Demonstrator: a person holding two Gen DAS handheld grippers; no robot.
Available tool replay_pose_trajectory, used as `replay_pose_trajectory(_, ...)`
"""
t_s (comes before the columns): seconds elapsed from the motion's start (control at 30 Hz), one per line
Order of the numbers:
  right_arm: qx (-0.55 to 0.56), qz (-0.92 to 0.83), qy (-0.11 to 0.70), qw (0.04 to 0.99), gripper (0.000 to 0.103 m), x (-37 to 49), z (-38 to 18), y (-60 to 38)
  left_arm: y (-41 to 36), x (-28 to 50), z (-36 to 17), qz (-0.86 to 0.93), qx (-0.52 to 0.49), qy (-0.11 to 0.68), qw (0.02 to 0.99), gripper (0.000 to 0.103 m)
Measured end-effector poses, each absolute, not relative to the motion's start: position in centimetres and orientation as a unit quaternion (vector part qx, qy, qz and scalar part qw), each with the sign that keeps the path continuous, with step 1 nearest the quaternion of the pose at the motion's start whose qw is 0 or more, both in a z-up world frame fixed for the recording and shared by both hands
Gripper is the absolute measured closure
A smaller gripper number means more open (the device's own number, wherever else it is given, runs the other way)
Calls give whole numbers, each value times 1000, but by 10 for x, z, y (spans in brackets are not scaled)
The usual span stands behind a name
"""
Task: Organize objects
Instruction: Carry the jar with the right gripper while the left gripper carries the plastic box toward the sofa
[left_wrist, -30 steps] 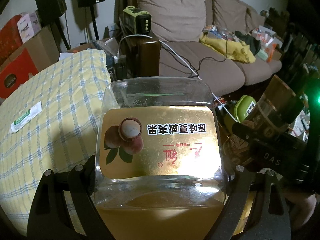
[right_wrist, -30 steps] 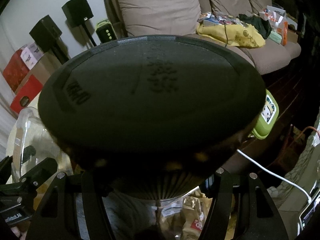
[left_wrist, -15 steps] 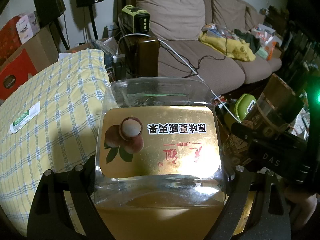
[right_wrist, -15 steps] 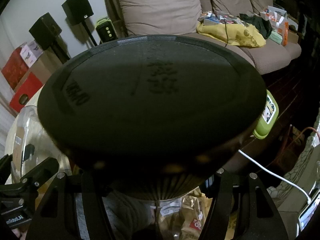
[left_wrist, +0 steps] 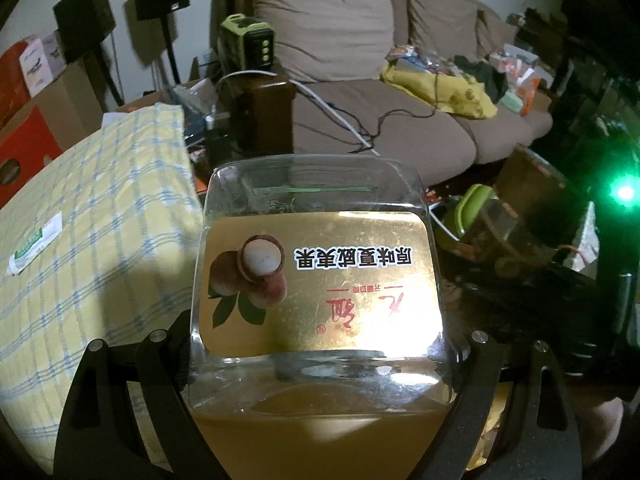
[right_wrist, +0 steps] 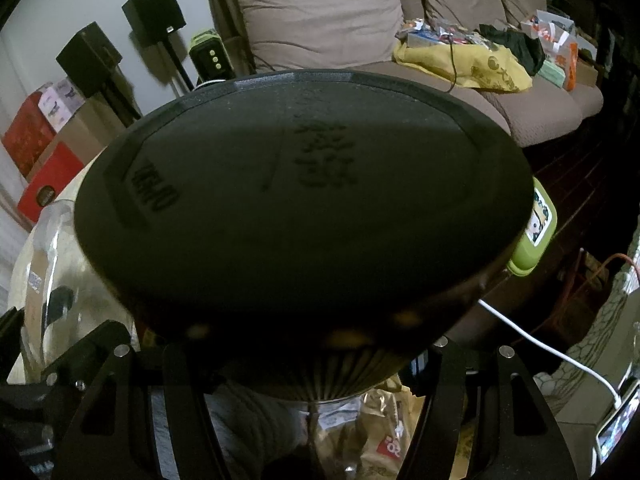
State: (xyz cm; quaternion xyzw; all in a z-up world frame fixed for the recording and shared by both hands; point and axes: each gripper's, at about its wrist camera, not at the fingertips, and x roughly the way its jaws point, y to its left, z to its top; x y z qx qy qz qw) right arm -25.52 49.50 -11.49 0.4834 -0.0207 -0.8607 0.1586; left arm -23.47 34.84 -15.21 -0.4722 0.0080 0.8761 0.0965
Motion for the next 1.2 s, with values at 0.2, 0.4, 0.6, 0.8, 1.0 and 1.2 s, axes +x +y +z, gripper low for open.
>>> replay_pose_trajectory(0.2,487,-860,-28,149,37,-258,-118,504,359,-235,-156,874,-474,9,104,14)
replay_pose_trajectory(0.4,495,-859,-23,130,37,-260,-122,509,365,-238,-164,874,-476,13,102,14)
replay_pose_trajectory(0.6,510,-853,-26,106,37,-265,-133,520,376,-243,-176,870,-481,16,110,14)
replay_pose_trajectory(0.8,522,-847,-23,95,37,-268,-142,523,378,-246,-190,862,-493,17,117,14)
replay_pose_trajectory(1.0,540,-837,-15,83,37,-271,-159,523,383,-252,-210,852,-511,25,113,14)
replay_pose_trajectory(1.2,562,-824,-10,72,37,-279,-182,527,389,-256,-234,840,-529,18,118,14)
